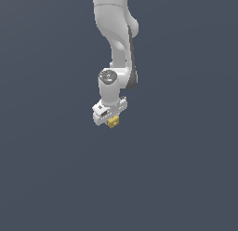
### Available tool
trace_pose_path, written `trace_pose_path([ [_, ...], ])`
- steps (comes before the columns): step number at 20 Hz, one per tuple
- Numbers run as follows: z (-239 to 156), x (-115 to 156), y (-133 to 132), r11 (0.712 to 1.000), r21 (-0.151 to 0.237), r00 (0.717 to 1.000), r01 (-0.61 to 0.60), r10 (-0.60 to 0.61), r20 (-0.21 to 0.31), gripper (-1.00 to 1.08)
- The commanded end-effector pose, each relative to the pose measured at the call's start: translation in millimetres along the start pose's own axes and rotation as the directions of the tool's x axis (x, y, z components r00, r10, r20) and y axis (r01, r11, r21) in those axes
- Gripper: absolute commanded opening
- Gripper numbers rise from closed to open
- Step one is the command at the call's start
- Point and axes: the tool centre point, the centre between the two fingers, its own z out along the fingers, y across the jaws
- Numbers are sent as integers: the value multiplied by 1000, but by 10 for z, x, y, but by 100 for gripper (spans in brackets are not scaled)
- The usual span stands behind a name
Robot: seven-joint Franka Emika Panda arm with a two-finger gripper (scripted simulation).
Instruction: Pick up the object and move it to a goal position.
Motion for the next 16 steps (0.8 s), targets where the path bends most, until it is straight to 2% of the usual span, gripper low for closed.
trace_pose_path([
  [1, 1, 1, -1, 1000, 0, 1000, 0, 0, 0, -100],
  [8, -131, 86, -89, 1000, 0, 1000, 0, 0, 0, -100],
  [16, -606, 401, -408, 1000, 0, 1000, 1, -1, 1, -100],
])
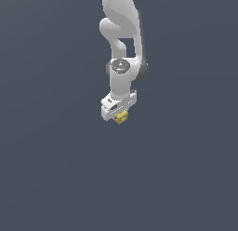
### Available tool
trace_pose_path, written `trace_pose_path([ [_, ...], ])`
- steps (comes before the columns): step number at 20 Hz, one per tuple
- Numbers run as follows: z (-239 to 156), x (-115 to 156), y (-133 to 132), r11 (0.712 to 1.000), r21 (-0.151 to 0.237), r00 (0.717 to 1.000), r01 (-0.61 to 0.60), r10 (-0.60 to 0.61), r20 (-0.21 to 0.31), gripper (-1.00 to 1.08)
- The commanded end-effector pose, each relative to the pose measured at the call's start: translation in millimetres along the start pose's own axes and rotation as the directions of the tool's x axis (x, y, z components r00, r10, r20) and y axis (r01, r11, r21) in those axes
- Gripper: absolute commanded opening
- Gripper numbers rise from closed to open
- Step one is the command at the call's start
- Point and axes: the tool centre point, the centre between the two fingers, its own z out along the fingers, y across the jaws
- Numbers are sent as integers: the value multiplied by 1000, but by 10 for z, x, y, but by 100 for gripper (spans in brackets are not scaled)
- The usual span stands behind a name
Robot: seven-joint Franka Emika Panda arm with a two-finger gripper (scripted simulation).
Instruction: Pick up the object and move it to a goal position.
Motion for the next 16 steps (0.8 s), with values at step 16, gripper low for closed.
trace_pose_path([
  [16, -1131, 785, -725, 1000, 1, 1000, 1, -1, 0, -100],
])
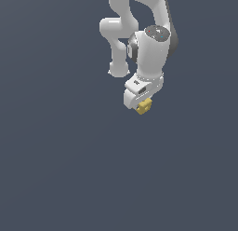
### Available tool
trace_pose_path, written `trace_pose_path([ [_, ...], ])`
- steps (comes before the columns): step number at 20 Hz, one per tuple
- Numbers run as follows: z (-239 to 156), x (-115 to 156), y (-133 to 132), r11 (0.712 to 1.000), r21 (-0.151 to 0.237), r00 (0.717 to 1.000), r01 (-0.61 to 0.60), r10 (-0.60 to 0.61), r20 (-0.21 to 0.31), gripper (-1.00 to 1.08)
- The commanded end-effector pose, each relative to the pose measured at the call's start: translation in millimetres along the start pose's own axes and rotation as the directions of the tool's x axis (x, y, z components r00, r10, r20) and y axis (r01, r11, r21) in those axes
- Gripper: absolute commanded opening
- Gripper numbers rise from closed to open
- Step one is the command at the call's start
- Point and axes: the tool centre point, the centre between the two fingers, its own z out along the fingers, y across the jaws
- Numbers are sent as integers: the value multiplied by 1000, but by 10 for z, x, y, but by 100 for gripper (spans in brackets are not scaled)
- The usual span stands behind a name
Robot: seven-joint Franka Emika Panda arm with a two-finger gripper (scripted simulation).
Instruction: Pick up the object and move it to a goal position.
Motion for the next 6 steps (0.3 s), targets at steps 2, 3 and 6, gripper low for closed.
trace_pose_path([
  [2, -96, 72, -56, 1000, 1, 1000, -1, 1, 1, -100],
  [3, -110, 85, -63, 1000, 1, 1000, -1, 1, 1, -100],
  [6, -124, 102, -68, 1000, 1, 1000, -1, 1, 1, -100],
])
